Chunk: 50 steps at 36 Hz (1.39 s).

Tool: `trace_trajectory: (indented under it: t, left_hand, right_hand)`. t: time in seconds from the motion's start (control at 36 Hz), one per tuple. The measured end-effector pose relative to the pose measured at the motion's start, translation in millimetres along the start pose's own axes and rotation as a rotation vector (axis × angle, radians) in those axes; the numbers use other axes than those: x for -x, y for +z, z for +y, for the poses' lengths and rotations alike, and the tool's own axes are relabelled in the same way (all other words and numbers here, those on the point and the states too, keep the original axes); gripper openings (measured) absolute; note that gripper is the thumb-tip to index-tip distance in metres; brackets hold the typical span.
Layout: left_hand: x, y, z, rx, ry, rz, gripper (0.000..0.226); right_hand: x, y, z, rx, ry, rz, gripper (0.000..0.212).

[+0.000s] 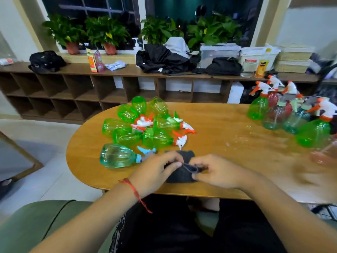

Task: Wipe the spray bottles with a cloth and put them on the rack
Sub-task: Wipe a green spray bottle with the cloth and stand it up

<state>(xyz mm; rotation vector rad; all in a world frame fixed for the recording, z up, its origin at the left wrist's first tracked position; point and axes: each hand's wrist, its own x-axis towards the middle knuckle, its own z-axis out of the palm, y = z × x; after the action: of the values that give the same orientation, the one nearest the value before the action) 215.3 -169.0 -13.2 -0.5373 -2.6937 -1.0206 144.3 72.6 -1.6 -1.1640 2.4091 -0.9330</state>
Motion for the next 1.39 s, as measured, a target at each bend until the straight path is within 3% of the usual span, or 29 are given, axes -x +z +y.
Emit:
trace_trajectory:
  t: [0.06,0.14,0.25,0.44,0.53,0.58,0.67,0.78,0.94,1.11,1.22,1.31,1.39]
  left_hand:
    - [7,7,0,0.003,0.015,-0.071,0.006]
    - [9,10,-2,0.009,-0.019,-0.102,0.005]
    - [-13,7,-9,0.076,-0.104,0.009,0.006]
    - [-62,15,-26,-0.172,-0.214,0.115,0.024]
    - [-57,22,-29,-0.331,-0.233,0.137,0.03]
    - [-42,25,-30,-0.34,-0.183,0.135,0.028]
    - [-13,24,-32,-0.264,-0.065,-0.022,0.018]
    - [5,25,-39,-0.358,-0.002,-0.242,0.033]
    - [2,32,-39,-0.451,0.014,-0.167,0.028]
    - [-6,21,-22,-0.197,-0.106,-0.112,0.01]
    - [-33,21,-27,-0.097,-0.246,-0.021,0.007]
    - [-48,29,-34,-0.205,-0.285,0.023,0.01]
    - [-44,38,-36,-0.473,-0.224,0.004,0.025]
  right_hand:
    - [8,4,4,0.005,0.001,-0.084,0.017]
    - [13,5,11,-0.076,0.001,-0.063,0.021]
    - [-1,3,22,-0.229,0.076,0.055,0.022]
    - [-48,3,28,-0.346,0.272,0.341,0.016]
    - [-50,7,38,-0.034,0.379,0.451,0.044]
    - [-38,10,39,0.129,0.318,0.514,0.041]
    - [-18,16,43,0.168,0.098,0.418,0.02]
    - [-6,27,43,0.289,-0.046,0.15,0.031]
    - [-8,36,37,0.382,-0.033,0.154,0.017]
    - [-6,18,31,0.103,0.097,0.136,0.01]
    - [-31,13,43,-0.024,0.185,0.287,0.011]
    - [-45,13,49,0.058,0.229,0.335,0.012]
    - [-45,20,52,0.274,0.231,0.353,0.016]
